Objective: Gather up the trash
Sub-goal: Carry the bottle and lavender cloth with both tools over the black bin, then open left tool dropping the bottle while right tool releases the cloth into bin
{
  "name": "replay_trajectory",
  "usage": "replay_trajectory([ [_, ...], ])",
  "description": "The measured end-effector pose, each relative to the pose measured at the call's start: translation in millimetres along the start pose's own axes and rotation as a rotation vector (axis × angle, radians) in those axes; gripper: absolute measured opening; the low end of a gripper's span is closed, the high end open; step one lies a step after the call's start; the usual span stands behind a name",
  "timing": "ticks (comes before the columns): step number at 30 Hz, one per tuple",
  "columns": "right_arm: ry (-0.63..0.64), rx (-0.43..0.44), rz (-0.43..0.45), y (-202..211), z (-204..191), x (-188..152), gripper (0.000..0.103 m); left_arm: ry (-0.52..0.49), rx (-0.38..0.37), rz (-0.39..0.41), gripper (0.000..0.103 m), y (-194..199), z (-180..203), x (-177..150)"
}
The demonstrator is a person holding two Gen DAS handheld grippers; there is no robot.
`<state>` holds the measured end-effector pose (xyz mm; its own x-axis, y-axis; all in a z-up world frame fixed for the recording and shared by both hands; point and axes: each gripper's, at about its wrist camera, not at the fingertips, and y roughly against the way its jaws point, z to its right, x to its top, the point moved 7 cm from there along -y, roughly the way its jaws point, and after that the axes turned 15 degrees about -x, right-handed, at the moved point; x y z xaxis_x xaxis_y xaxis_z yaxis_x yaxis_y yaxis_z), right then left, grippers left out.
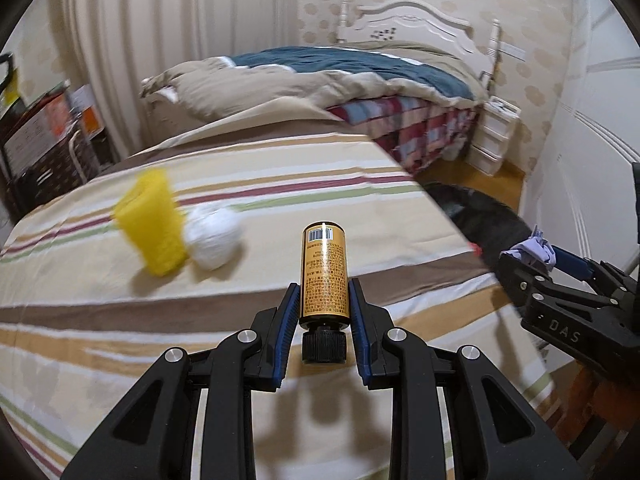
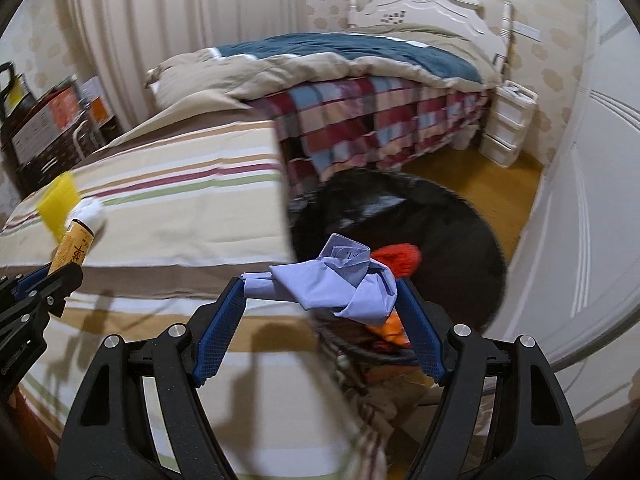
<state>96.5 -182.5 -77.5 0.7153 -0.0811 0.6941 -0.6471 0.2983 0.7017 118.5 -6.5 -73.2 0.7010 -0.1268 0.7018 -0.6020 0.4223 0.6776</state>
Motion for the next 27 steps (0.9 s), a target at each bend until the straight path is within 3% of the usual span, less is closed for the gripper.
replay_trajectory([
  [9,-0.062,-0.064,-0.013,-31.2,52.2,15.1,0.074,-0.073,-0.063,-0.022,0.027,-46.9,55.8,22.3],
  [27,-0.113,-0.136,-0.065,-84.9,100.6,28.2,0.074,-0.105,-0.075,-0.058,0.027,-119.2,102.6,60.9],
])
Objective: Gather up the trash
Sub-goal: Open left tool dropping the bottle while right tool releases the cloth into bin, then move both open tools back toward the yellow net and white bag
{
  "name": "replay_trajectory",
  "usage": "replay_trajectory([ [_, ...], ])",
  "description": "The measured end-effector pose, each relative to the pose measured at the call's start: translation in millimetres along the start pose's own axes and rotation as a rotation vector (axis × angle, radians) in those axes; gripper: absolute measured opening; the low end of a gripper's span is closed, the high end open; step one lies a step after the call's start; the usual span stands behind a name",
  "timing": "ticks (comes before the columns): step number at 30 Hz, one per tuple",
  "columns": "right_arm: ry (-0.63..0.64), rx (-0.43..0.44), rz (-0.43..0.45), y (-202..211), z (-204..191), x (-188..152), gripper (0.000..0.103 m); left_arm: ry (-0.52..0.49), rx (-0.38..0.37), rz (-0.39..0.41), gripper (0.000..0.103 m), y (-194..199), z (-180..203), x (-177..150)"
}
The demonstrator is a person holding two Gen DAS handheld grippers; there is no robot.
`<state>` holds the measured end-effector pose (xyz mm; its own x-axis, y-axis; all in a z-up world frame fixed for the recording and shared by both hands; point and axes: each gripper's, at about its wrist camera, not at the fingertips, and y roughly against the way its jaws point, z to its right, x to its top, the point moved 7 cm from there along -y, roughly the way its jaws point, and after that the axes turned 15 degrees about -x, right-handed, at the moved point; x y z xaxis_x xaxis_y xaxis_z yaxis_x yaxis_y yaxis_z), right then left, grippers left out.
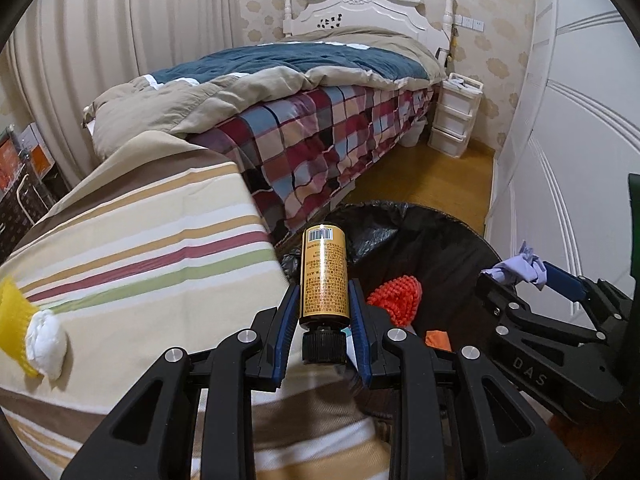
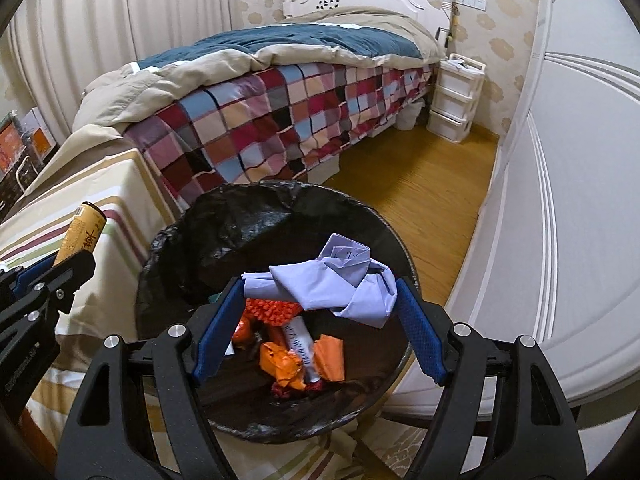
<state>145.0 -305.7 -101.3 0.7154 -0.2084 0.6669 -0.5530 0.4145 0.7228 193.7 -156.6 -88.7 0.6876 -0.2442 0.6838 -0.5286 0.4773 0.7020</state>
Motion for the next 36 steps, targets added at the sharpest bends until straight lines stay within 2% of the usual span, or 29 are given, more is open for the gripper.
replay_trajectory([
  [14,0.001,-0.010,-0.006,-10.9,4.0,5.3,0.074,-0.045,0.018,-0.033,0.028,-15.3,6.2,1.0],
  [16,0.001,-0.014,-0.004,-11.0,4.4,5.7,0.075,-0.048,0.021,-0.029,0.036,-14.8,6.7,1.2],
  [18,0.004,-0.023,0.000,-12.5,5.9,6.6,0.076,-0.049,0.024,-0.020,0.052,-12.7,6.8,2.0],
  [20,0.002,-0.027,0.002,-12.8,6.3,6.8,0.079,-0.052,0.031,-0.009,0.059,-10.1,5.9,3.3],
  [23,0.000,-0.039,0.006,-12.7,8.8,6.1,0.079,-0.062,0.047,0.003,0.068,-5.5,5.1,3.5],
  [36,-0.018,-0.026,0.017,11.4,0.7,-2.7,0.079,-0.039,0.091,0.036,0.075,30.0,-16.3,-5.6],
])
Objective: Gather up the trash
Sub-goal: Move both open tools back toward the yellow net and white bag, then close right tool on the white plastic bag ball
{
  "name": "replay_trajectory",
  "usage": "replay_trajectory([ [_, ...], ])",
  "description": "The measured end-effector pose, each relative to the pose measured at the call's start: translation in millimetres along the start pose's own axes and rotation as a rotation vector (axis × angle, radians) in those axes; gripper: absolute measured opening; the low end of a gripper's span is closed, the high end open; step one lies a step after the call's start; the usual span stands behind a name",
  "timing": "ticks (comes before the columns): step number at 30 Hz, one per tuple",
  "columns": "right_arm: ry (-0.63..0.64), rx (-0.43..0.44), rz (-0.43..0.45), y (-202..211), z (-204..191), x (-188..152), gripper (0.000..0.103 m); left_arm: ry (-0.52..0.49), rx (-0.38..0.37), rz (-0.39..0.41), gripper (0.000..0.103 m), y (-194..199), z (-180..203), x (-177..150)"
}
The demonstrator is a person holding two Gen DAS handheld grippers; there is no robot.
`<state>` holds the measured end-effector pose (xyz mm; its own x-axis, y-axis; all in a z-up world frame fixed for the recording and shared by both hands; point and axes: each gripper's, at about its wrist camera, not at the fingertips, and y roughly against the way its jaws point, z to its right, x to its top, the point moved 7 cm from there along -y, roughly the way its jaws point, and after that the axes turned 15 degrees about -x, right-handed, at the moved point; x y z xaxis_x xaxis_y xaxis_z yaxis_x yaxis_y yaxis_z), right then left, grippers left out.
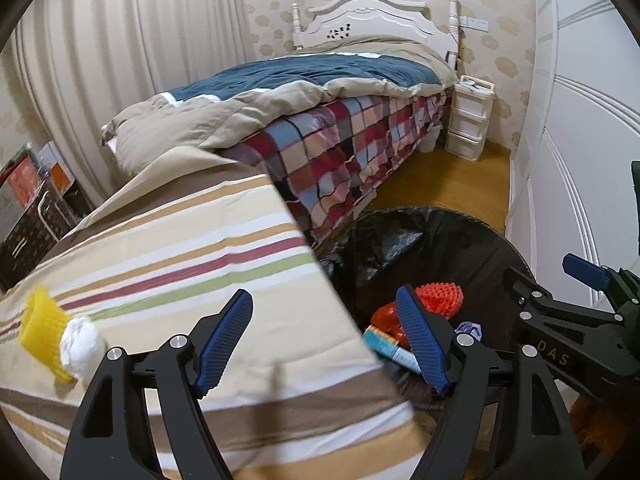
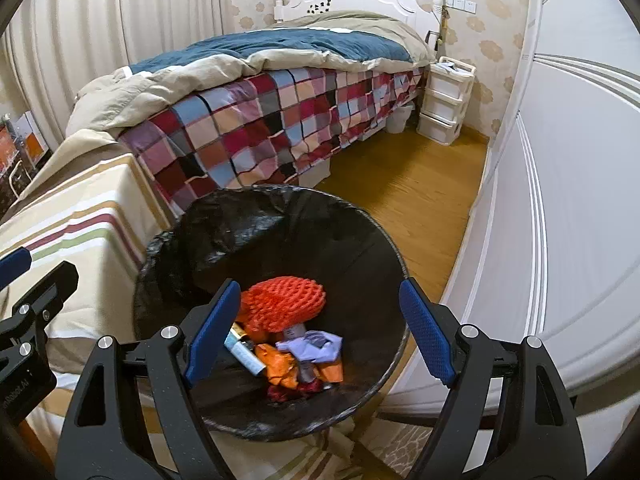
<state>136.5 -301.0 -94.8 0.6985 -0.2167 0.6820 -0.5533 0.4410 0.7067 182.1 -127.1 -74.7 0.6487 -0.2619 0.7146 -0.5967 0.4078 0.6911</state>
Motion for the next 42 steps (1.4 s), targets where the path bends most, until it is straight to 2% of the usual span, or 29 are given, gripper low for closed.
replay_trajectory([
  [11,0.061,0.112,0.022,49.4,-57.5,-17.8,0.080,0.094,0.093,0.004,0.075,46.0,-64.4,-39.1],
  [16,0.118,0.194,0.025,75.1,-101.3,-30.8,0.080,0.150,0.153,-0.006,0.075,68.5,-103.3,-64.9],
  [28,0.315,0.325,0.020,119.8,-210.9,-63.5,0.080,0.258,0.310,-0.014,0.075,118.7,-189.8,-113.0],
  [35,0.402,0.369,0.007,133.7,-260.9,-73.5,0.080,0.325,0.320,-0.009,0.075,134.1,-216.8,-130.3],
  [42,0.450,0.375,0.015,139.8,-297.3,-72.8,0.080,0.371,0.333,0.005,0.075,145.6,-232.2,-138.2],
])
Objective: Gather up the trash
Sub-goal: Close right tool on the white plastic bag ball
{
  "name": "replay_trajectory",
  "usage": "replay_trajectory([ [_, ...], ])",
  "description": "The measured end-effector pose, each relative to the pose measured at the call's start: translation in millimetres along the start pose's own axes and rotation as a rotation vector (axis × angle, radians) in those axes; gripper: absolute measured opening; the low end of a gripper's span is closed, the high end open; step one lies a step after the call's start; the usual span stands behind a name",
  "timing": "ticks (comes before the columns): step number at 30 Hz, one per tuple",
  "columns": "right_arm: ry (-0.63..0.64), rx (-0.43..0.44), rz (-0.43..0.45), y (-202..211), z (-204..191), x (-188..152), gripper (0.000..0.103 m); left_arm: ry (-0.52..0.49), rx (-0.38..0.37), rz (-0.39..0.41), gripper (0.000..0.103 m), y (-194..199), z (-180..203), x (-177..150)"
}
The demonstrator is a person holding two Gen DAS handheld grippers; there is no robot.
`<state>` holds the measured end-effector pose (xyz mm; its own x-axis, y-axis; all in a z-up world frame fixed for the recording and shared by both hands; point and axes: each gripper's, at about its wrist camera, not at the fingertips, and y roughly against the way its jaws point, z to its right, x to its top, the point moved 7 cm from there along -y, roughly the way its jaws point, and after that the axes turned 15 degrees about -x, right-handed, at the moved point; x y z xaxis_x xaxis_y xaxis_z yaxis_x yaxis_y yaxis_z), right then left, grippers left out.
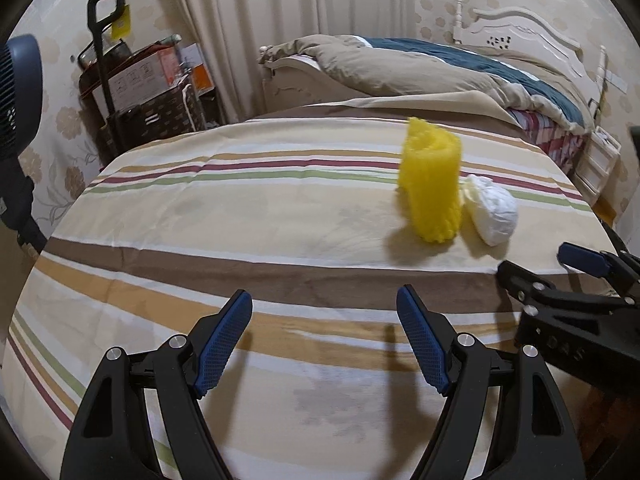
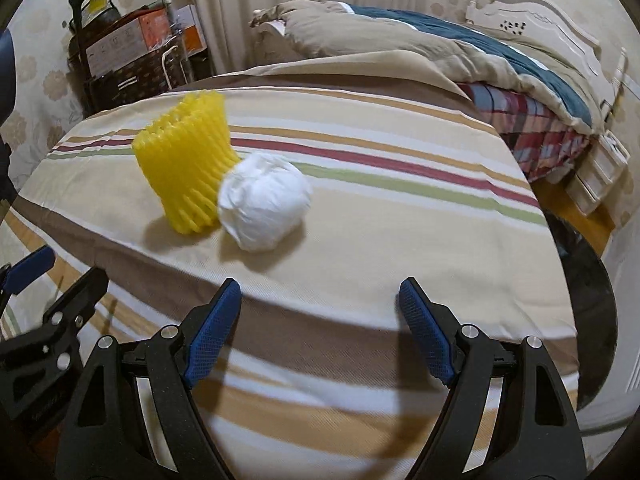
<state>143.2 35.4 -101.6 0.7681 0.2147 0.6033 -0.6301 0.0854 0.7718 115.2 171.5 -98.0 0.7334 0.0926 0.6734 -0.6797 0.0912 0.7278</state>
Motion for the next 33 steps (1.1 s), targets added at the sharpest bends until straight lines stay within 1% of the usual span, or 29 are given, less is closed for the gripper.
replay_trajectory([
  [9,0.006,-0.013,0.001,-10.0,-17.7,18.8,0.079,0.039,0.002,0.003,0.075,0.1,-17.0,1.5],
  [12,-0.002,-0.017,0.001,-12.7,-18.3,23.2,0.077,0.045,0.002,0.001,0.075,-1.8,-18.7,2.9],
  [13,-0.004,-0.018,0.001,-14.0,-18.2,24.9,0.075,0.044,0.002,0.002,0.075,-1.9,-19.4,3.1],
  [14,-0.009,-0.019,0.000,-15.1,-17.4,26.2,0.070,0.043,0.003,0.002,0.075,-1.9,-19.5,3.0],
  [15,-0.013,-0.017,0.002,-15.6,-17.3,27.6,0.068,0.041,0.004,0.003,0.075,-2.5,-19.9,4.3],
  [18,-0.020,-0.018,0.008,-17.3,-14.8,31.5,0.055,0.039,0.009,0.004,0.075,-4.9,-20.6,7.6],
  [20,-0.017,-0.020,0.014,-17.4,-14.0,33.0,0.040,0.036,0.010,0.004,0.075,-6.6,-20.0,9.6],
  [21,-0.015,-0.023,0.017,-17.5,-12.4,33.6,0.037,0.032,0.011,0.004,0.075,-7.5,-19.1,10.4],
  [23,-0.014,-0.019,0.019,-18.2,-10.1,33.7,0.035,0.022,0.011,0.005,0.076,-9.0,-15.3,11.7],
  [26,-0.023,-0.026,0.018,-19.6,-2.5,33.5,0.035,0.005,0.004,0.006,0.076,-11.9,-8.3,15.4],
  [33,-0.070,-0.054,0.006,-25.1,31.8,28.8,0.034,-0.036,-0.029,0.008,0.077,-21.3,17.2,23.0],
])
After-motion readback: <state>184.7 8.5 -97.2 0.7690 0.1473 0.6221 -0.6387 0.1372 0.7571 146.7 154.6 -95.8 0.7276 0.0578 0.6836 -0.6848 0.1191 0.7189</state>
